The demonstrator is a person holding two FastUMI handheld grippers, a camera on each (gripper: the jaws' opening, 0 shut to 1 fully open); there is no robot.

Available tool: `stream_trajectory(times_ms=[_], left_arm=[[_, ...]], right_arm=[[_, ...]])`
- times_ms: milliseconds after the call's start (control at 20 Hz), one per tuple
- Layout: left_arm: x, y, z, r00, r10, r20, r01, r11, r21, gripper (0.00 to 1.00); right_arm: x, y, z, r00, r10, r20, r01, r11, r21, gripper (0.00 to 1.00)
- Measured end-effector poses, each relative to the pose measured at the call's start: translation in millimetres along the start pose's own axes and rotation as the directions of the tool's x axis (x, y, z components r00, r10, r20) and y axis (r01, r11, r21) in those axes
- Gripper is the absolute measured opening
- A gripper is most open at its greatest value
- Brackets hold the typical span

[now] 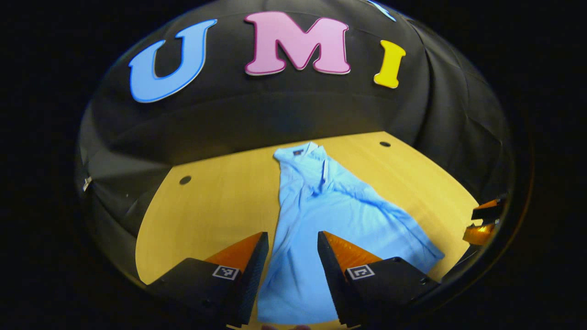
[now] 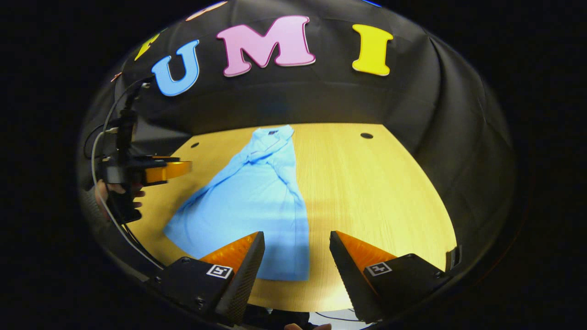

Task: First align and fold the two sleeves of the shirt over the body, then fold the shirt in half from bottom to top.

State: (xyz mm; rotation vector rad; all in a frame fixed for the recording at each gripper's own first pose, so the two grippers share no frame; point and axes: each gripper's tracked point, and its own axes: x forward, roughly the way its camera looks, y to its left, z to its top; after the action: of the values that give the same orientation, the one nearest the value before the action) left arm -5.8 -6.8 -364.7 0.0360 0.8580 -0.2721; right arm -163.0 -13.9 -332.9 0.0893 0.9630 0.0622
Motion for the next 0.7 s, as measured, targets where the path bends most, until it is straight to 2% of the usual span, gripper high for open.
stream_trajectory(times_ms=[150,400,550,700], left_arm=[[-26.6,30.9,-71.9,0.991,0.051,-0.122,-0.054,0.998,-0.022,0.71],[-34.3,49.2,-153.1,0.962,0.049,-0.270,-0.059,0.998,-0.027,0.73],[-29.0,45.3,-168.3,0.947,0.030,-0.321,-0.050,0.997,-0.056,0.72],[-18.3,42.9,-166.1,0.945,0.009,-0.327,-0.037,0.996,-0.078,0.73]], right_arm=[[13.8,2.7,-36.7,0.995,-0.008,-0.098,0.007,1.000,-0.005,0.90],[31.4,0.3,-67.9,0.982,-0.040,-0.184,0.028,0.997,-0.072,0.90],[36.5,-2.2,-77.4,0.976,-0.050,-0.212,0.033,0.996,-0.082,0.90],[42.7,-2.3,-84.3,0.971,-0.057,-0.234,0.037,0.995,-0.091,0.90]])
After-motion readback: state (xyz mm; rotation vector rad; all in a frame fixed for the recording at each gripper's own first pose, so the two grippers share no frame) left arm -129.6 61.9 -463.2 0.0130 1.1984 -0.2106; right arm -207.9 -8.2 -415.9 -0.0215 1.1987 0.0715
